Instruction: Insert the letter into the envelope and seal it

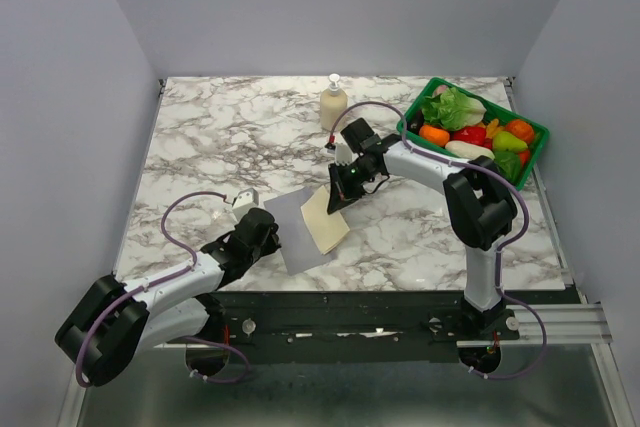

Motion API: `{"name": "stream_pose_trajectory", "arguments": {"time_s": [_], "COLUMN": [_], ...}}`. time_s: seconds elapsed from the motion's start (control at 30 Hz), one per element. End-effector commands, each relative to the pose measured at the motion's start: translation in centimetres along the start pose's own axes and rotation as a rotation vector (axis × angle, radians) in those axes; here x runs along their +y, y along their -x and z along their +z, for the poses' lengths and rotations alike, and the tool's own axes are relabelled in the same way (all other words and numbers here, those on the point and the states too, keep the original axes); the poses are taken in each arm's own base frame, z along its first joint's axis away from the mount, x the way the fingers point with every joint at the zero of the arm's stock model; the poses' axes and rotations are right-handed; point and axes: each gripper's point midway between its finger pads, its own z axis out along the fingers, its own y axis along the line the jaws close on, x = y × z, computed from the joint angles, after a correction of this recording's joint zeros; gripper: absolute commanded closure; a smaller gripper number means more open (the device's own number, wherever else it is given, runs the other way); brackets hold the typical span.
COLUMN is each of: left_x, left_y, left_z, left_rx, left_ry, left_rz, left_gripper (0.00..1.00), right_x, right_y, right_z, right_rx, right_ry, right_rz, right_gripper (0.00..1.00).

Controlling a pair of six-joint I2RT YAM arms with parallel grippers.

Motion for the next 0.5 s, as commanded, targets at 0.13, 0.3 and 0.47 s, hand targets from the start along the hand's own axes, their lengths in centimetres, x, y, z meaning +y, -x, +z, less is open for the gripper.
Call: {"name": "stream_pose_trajectory", "arguments": {"time_s": [0.13,0.3,0.47], "left_x": [1.17,1.21,1.18], "left_y": [-0.25,-0.31,-0.30], "left_z": [0.14,0.17,0.17], "left_rx": [0.009,0.013,0.012], "left_ry": [0.053,0.055,0.054], "left_rz": [0.020,0.022,0.023], "left_gripper": [0.89,0.90,0.90], "right_x": [0.62,0.63,0.49], "right_y": [-0.16,-0.44,-0.71], "right_z": [1.31,1.66,1.84], "right_rx": [-0.005,-0.002,0.003], "right_ry": [0.070,0.079,0.083], "right_rz": [-0.051,-0.063,-0.065], "right_gripper": [0.99,0.99,0.99]}}
